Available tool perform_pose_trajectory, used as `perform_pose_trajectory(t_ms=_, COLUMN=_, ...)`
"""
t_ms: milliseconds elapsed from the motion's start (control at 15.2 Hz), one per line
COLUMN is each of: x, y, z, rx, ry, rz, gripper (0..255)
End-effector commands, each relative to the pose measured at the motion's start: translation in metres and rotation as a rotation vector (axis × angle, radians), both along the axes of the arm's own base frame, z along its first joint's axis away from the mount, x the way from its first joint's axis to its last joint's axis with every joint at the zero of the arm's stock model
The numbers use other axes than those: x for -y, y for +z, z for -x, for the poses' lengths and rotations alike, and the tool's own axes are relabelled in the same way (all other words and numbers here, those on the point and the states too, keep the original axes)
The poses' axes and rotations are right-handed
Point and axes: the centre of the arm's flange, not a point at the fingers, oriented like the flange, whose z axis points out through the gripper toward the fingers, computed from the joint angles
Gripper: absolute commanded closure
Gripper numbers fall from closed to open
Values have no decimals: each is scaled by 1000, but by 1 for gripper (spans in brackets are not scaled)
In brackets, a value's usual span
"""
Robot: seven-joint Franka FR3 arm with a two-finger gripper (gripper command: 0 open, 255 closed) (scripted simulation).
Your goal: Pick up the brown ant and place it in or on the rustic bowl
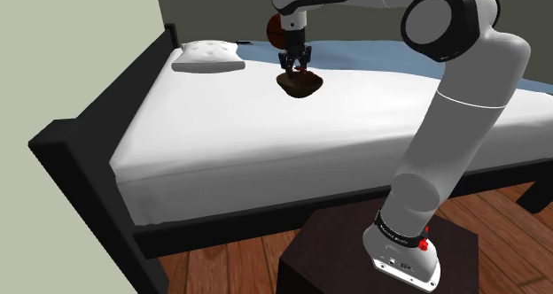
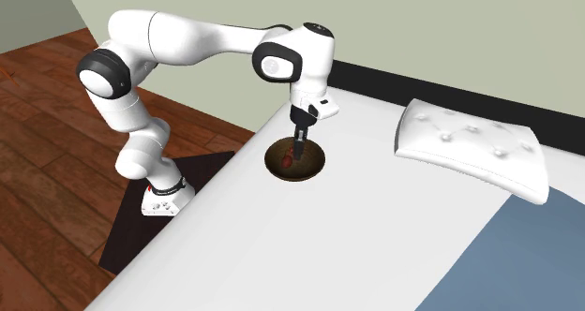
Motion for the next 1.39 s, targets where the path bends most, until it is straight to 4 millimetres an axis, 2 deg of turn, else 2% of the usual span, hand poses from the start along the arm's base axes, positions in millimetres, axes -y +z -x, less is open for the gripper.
perform_pose_trajectory(t_ms=0, x=0, y=0, z=0, rx=0, ry=0, rz=0, gripper=255)
perform_pose_trajectory(t_ms=198, x=0, y=0, z=0, rx=0, ry=0, rz=0, gripper=255)
perform_pose_trajectory(t_ms=264, x=0, y=0, z=0, rx=0, ry=0, rz=0, gripper=0)
perform_pose_trajectory(t_ms=594, x=0, y=0, z=0, rx=0, ry=0, rz=0, gripper=0)
perform_pose_trajectory(t_ms=858, x=-4, y=49, z=-6, rx=0, ry=0, rz=0, gripper=0)
perform_pose_trajectory(t_ms=1320, x=-4, y=49, z=-6, rx=0, ry=0, rz=0, gripper=0)
